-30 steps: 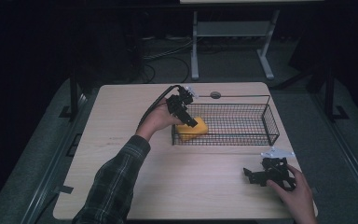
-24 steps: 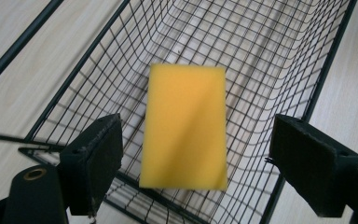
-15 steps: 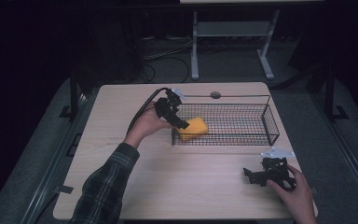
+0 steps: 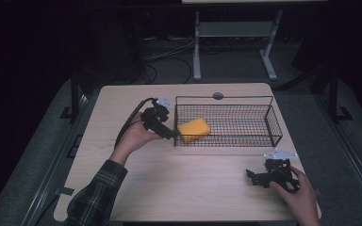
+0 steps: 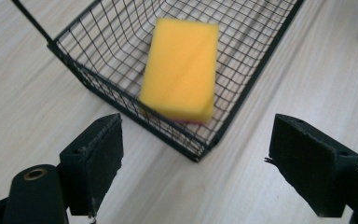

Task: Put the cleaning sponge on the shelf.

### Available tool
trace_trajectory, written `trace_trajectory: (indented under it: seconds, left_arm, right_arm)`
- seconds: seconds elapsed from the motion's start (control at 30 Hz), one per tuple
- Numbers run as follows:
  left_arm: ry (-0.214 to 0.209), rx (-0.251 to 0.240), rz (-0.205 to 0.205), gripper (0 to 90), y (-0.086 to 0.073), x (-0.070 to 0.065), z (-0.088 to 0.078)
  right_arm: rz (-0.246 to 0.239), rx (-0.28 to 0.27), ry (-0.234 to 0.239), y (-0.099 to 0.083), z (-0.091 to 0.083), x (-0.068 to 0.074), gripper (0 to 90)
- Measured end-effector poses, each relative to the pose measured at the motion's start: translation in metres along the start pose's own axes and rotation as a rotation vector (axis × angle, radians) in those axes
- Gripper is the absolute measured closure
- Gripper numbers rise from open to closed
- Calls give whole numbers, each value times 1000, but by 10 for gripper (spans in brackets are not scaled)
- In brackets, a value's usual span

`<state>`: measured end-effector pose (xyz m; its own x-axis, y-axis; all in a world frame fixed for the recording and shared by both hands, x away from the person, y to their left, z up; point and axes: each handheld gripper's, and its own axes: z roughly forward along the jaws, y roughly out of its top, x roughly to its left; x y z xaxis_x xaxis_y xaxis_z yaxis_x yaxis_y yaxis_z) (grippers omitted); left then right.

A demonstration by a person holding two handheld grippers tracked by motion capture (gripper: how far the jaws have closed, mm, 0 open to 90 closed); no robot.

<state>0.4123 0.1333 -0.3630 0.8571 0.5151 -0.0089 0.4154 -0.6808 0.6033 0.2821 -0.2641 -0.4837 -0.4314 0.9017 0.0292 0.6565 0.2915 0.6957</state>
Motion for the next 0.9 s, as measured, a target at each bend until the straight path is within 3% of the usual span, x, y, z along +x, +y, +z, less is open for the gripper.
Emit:
trace_trajectory:
  seconds: [0.23, 0.53, 0.9]
  left_arm:
    - [22, -25, -15, 171, -22, -7, -10]
    - [51, -18, -37, 171, -57, -16, -15]
    - [71, -35, -98, 171, -108, -25, -19]
  right_arm:
    - [0, 0, 0, 0, 0, 0, 0]
    - [0, -1, 0, 0, 0, 0, 0]
    - [0, 0, 0, 0, 0, 0, 0]
